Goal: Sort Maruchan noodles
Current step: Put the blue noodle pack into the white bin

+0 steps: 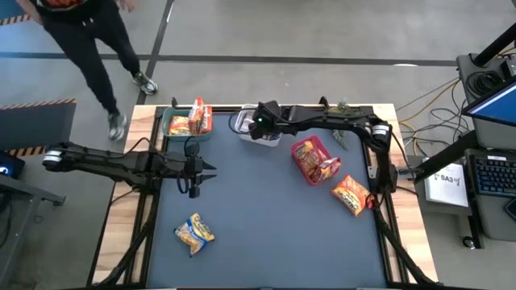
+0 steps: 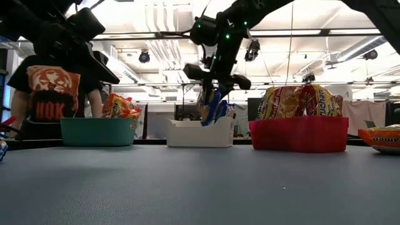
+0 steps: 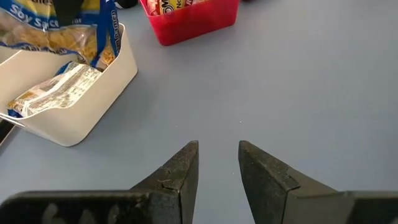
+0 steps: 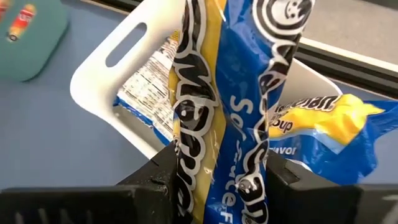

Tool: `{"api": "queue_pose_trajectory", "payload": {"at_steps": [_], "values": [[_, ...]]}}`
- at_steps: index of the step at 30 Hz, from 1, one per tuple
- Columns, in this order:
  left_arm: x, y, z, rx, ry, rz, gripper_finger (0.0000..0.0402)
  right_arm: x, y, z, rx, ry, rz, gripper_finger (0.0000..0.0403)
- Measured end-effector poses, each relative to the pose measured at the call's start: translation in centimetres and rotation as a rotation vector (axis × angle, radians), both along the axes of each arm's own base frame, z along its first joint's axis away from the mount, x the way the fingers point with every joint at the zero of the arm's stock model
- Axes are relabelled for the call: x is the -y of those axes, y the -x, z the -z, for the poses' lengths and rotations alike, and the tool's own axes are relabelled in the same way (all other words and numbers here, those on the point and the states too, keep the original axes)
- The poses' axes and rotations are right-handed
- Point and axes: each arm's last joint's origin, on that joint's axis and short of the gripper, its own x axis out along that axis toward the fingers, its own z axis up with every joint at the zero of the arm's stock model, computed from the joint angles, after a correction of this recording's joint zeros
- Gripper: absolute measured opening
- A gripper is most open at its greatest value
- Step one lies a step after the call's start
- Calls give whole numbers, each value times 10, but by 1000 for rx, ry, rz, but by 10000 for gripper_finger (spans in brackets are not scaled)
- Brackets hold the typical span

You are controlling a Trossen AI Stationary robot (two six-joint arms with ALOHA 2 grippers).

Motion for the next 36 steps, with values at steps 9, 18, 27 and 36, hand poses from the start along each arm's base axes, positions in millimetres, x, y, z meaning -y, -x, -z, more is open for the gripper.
{"api": "queue_pose_trajectory", "payload": {"at_steps": [9,18,27,36], "values": [[-1,0,0,-2,-9,-15,98,2,-3,11,-30,19,17,153],[-1,0,0,-2,-9,-15,98,3,-4,7,-32,25,8,221],[-1,0,0,-2,-10,-15,98,0,-5,-9,-35,24,-17,240],[-1,0,0,-2,-12,-14,98,0,-5,-5,-61,28,1,167]]}}
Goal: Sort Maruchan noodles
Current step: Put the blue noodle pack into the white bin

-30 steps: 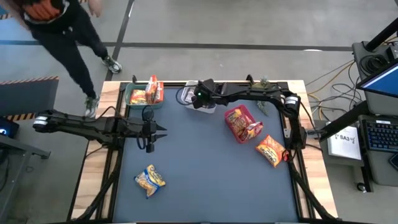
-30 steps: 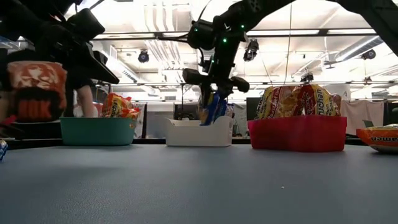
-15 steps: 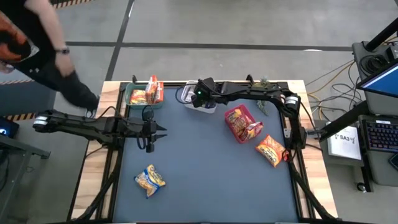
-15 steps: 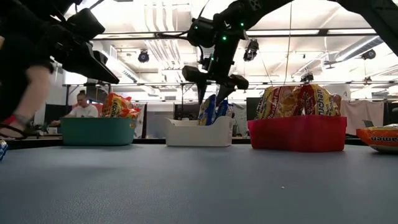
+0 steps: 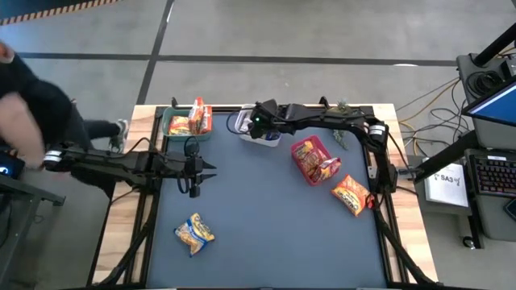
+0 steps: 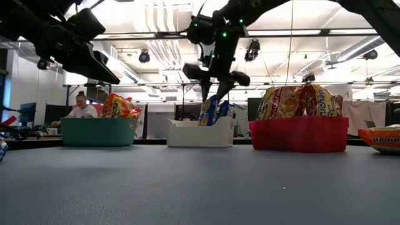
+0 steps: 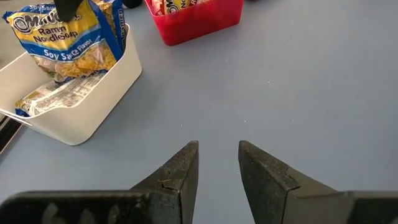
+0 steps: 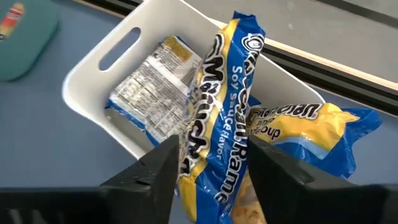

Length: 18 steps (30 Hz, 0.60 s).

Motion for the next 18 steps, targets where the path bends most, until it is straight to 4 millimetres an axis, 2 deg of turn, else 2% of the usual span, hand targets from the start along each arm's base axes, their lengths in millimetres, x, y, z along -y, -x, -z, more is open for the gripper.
{"api": "queue_pose_trajectory", "payload": {"at_steps": [4,9,13,18], "values": [[0,0,0,0,0,0,98,2,-2,10,-34,19,15,124],[0,0,0,0,0,0,98,-1,-3,8,-29,20,26,76],[0,0,0,0,0,0,98,-7,-5,4,-10,15,33,63],[0,0,0,0,0,0,98,-13,-6,4,22,-5,87,64]]}}
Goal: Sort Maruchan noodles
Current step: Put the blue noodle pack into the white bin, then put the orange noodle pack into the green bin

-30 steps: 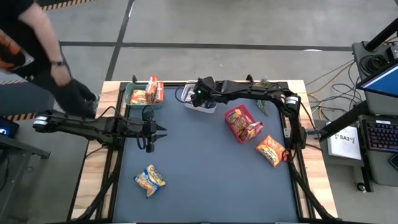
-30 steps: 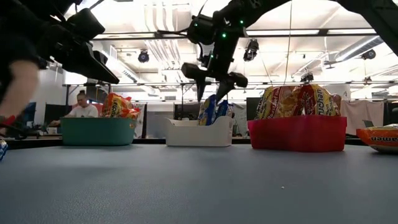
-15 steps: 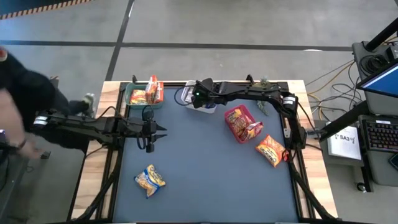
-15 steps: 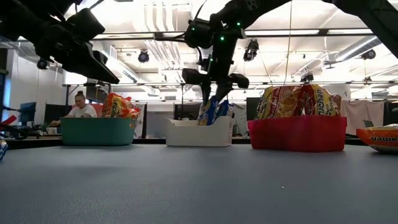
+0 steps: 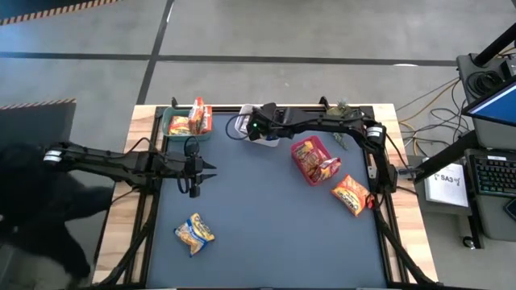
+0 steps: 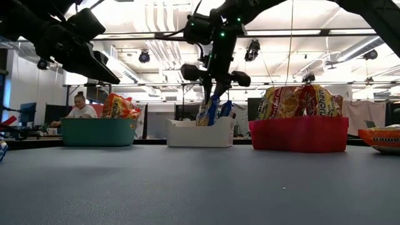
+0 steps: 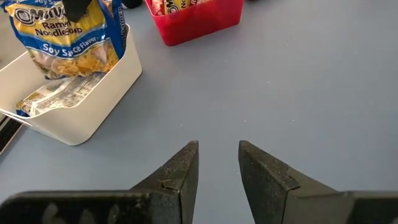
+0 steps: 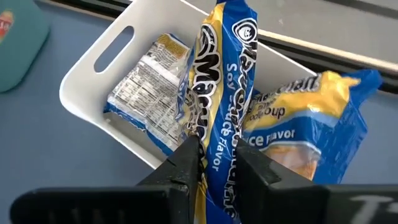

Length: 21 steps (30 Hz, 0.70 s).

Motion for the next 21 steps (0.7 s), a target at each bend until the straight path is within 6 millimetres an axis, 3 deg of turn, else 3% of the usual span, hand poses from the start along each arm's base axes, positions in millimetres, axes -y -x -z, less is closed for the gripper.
{"api": "queue_pose_trajectory", "payload": {"at_steps": [8,21], "values": [[0,0,0,0,0,0,98,0,0,-1,2,42,44,87],[0,0,0,0,0,0,98,-6,13,-12,-74,39,30,185]]}}
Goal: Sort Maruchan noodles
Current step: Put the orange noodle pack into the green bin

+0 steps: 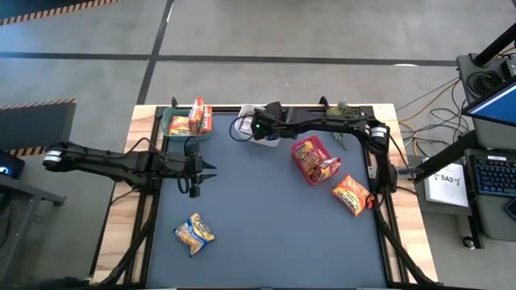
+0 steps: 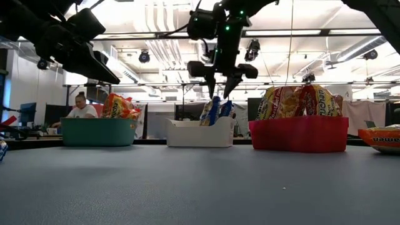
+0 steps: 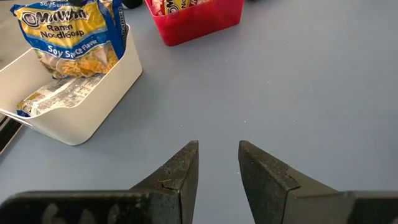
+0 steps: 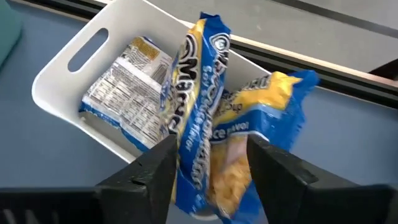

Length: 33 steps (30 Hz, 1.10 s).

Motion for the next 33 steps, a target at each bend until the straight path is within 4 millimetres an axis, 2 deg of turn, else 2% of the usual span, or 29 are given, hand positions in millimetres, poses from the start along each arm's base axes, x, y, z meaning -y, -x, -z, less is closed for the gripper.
{"api": "queue_pose_trajectory", "payload": {"at_steps": [7,12,19,24,28,33], "values": [[0,0,0,1,3,-2,98,-23,10,-28,-4,25,-95,217],[0,0,0,7,34,-20,98,-63,11,-38,-56,56,-282,226],[2,-2,-14,25,123,-58,98,-138,9,-27,-154,85,-566,224],[12,-10,-18,9,227,-72,98,-185,15,-17,-215,103,-738,224],[27,-21,-15,-49,303,-60,98,-208,22,-9,-270,129,-844,224],[53,-36,-18,-191,330,-22,98,-223,27,2,-334,161,-944,224]]}}
